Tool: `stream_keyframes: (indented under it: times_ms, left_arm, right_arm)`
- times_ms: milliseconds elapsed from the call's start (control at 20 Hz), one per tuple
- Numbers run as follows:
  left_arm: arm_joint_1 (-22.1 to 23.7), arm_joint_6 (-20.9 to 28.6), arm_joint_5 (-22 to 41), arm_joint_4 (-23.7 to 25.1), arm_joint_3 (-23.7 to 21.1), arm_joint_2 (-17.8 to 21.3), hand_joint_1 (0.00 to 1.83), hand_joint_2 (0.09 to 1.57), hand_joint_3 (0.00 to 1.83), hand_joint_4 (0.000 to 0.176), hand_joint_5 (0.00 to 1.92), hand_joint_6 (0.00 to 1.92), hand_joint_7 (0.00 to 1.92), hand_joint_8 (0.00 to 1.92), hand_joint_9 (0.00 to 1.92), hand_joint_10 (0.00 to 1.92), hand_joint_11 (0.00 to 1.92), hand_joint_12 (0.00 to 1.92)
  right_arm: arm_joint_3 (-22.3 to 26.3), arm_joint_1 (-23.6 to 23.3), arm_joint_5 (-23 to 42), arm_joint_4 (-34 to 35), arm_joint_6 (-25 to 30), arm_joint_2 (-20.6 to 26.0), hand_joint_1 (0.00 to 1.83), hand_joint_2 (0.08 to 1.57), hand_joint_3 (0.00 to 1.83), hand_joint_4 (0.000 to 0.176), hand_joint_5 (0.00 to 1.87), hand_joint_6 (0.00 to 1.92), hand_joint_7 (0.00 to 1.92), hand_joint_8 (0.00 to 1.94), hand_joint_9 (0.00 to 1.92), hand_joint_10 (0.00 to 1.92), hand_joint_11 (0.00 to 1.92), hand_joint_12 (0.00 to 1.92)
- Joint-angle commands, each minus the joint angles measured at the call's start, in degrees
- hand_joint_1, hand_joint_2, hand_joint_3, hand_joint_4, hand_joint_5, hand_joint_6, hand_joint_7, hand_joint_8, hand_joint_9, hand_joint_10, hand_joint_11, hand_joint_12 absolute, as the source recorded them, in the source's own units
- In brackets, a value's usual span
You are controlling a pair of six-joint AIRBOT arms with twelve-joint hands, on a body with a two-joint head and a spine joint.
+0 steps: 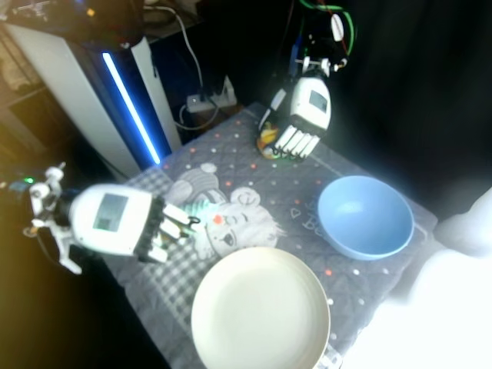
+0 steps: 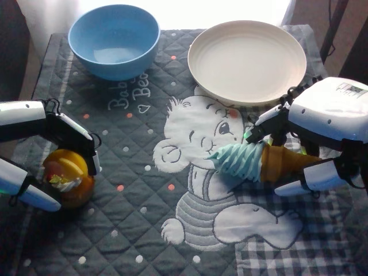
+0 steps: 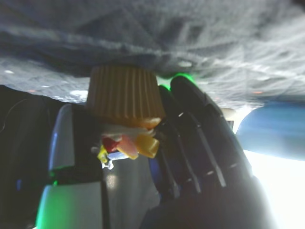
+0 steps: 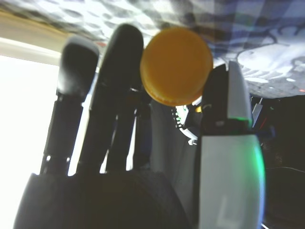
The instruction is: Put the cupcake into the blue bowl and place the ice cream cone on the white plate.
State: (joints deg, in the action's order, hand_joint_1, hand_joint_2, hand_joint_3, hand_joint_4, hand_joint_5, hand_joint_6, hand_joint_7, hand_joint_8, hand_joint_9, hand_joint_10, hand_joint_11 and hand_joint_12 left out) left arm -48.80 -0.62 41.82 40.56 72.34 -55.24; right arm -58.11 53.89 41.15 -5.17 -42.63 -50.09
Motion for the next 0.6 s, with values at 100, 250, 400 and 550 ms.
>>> stream_keyframes:
  times_ms: [100, 250, 400, 550]
  left_arm:
    - [0.23, -1.14, 4.87, -4.10, 0.39, -0.12, 1.38, 1.09, 0.00, 0.000, 1.02, 1.03, 1.03, 0.72, 0.93, 1.12, 0.81, 1.18]
    - [0.41, -4.00, 7.52, -8.97, 0.25, 1.49, 1.38, 1.09, 0.00, 0.000, 1.00, 1.06, 1.06, 0.69, 0.91, 1.13, 0.66, 1.36]
    - [0.44, -8.41, 11.39, -14.70, -0.85, 3.79, 1.38, 1.09, 0.00, 0.000, 0.98, 1.05, 1.06, 0.72, 0.94, 1.11, 0.71, 1.30]
    - [1.27, -11.43, 16.00, -19.68, -1.08, 5.22, 1.39, 1.05, 0.00, 0.000, 1.04, 0.93, 1.17, 0.56, 1.02, 0.99, 0.77, 1.16]
  right_arm:
    - [-0.36, -0.27, 8.74, 1.79, -0.08, 0.48, 1.29, 1.03, 0.00, 0.000, 1.04, 0.78, 1.35, 0.48, 1.45, 0.35, 1.11, 1.27]
    - [-0.34, -0.28, 13.80, 3.70, -0.08, 1.41, 1.29, 1.05, 0.00, 0.000, 1.02, 0.75, 1.26, 0.70, 1.41, 0.39, 1.11, 1.34]
    - [-0.33, -0.39, 17.15, 3.89, -0.09, 3.13, 1.28, 1.08, 0.00, 0.000, 0.96, 0.81, 1.15, 0.91, 1.28, 0.62, 1.04, 1.39]
    - [-0.34, -2.34, 20.98, 3.91, -0.46, 4.28, 1.28, 1.09, 0.00, 0.000, 0.92, 0.86, 1.14, 0.94, 1.24, 0.83, 1.04, 1.40]
